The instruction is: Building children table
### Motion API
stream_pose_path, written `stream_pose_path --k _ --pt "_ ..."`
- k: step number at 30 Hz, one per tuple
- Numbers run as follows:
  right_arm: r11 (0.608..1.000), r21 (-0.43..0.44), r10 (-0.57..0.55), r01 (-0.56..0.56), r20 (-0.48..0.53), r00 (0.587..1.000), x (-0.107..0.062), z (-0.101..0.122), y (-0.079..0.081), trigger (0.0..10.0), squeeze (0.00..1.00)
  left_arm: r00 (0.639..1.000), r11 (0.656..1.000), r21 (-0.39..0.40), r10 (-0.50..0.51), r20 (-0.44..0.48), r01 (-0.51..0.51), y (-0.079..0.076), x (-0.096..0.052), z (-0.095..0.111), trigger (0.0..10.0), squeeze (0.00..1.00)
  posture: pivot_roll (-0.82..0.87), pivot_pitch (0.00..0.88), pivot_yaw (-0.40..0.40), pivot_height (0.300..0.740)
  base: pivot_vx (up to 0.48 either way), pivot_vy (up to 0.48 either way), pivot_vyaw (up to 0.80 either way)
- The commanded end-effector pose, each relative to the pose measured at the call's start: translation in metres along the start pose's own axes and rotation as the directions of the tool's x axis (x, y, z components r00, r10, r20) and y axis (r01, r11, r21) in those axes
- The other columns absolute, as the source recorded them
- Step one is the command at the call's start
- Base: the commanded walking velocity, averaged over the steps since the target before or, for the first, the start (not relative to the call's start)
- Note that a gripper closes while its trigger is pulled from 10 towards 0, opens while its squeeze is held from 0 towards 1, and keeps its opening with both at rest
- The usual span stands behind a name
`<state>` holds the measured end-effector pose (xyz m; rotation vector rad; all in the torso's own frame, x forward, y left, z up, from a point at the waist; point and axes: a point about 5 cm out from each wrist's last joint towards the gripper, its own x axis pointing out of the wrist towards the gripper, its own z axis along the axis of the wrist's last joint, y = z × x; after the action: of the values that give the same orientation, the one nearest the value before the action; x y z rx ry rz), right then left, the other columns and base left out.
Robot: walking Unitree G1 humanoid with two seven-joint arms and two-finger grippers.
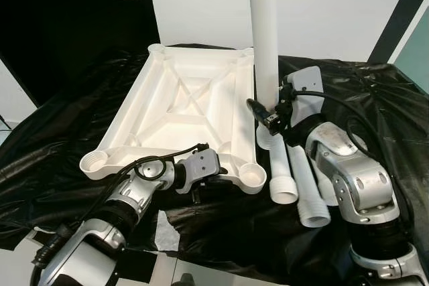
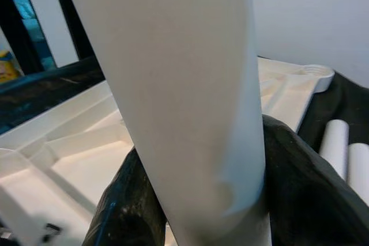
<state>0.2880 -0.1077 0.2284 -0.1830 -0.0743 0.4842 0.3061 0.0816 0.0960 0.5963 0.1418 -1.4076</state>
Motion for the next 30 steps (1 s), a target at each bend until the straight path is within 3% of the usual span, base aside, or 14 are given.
stream_pose_path --k 1,11,14,21,23,30 --pt "1.000 0.028 -0.001 0.000 0.007 1.000 -0.003 0.001 0.002 10.0 0.00 0.998 0.998 0.016 -0.059 -0.006 0.060 -0.013 0.013 -0.002 10.0 0.00 0.15 0.000 -0.020 0.740 0.000 0.000 0.00" --pt "0.988 0.151 0.036 -0.034 -0.007 0.999 -0.018 -0.005 -0.001 10.0 0.00 0.998 1.000 0.023 -0.019 -0.058 0.021 -0.008 0.003 -0.013 10.0 0.00 0.15 0.000 -0.023 0.740 0.000 0.000 0.00" --pt "0.986 0.162 0.041 -0.035 -0.038 0.998 -0.027 -0.014 -0.005 10.0 0.00 0.998 1.000 0.025 -0.006 -0.059 0.008 -0.007 0.003 -0.014 10.0 0.00 0.14 0.000 -0.020 0.740 0.000 0.000 0.00" --pt "0.979 0.196 0.074 -0.062 -0.053 0.996 -0.031 -0.021 -0.002 10.0 0.00 0.998 1.000 0.025 -0.005 -0.057 0.007 -0.007 0.004 -0.014 10.0 0.00 0.14 0.000 -0.021 0.740 0.000 0.000 0.00" --pt "0.977 0.201 0.084 -0.065 -0.085 0.993 -0.036 -0.039 0.000 10.0 0.00 0.999 1.000 0.020 0.001 -0.037 0.000 -0.007 0.009 -0.011 10.0 0.00 0.13 0.000 -0.022 0.740 0.000 0.000 0.00" --pt "0.966 0.226 0.148 -0.124 -0.093 0.985 -0.032 -0.049 0.007 10.0 0.00 1.000 1.000 0.019 0.000 -0.025 0.000 -0.010 0.012 -0.011 10.0 0.00 0.14 0.000 -0.030 0.740 0.000 0.000 0.00"
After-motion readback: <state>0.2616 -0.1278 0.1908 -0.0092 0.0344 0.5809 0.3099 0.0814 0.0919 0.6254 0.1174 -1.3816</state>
